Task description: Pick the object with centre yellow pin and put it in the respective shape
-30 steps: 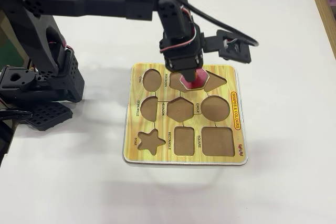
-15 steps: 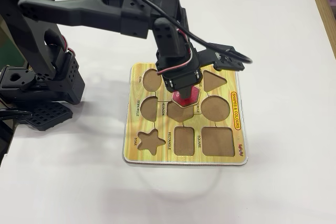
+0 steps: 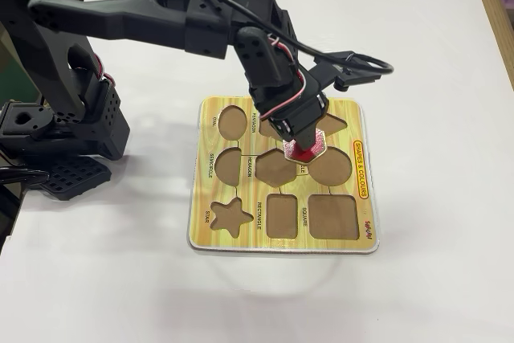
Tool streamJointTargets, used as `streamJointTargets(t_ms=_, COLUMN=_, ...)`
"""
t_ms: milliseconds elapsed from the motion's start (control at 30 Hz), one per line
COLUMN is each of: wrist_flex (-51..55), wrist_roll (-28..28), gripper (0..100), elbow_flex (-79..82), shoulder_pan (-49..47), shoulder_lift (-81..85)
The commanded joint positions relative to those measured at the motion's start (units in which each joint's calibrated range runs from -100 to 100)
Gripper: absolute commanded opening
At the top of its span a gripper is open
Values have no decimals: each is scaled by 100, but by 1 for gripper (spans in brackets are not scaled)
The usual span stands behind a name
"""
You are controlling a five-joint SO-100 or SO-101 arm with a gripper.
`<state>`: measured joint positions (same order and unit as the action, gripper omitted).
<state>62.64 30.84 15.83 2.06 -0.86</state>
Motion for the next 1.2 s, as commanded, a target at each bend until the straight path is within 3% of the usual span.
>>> streamJointTargets(t_ms=0, wrist_flex=-32, wrist_roll=33, gripper=1, elbow_flex=-45, shoulder_pan=-128, shoulder_lift=-115)
streamJointTargets(t_ms=633, wrist_flex=-84, wrist_roll=-24, gripper=1, elbow_flex=306, shoulder_pan=419, shoulder_lift=-165)
streamJointTargets(t_ms=1167, wrist_flex=-93, wrist_roll=49, gripper=1, elbow_flex=297, shoulder_pan=331, shoulder_lift=-257)
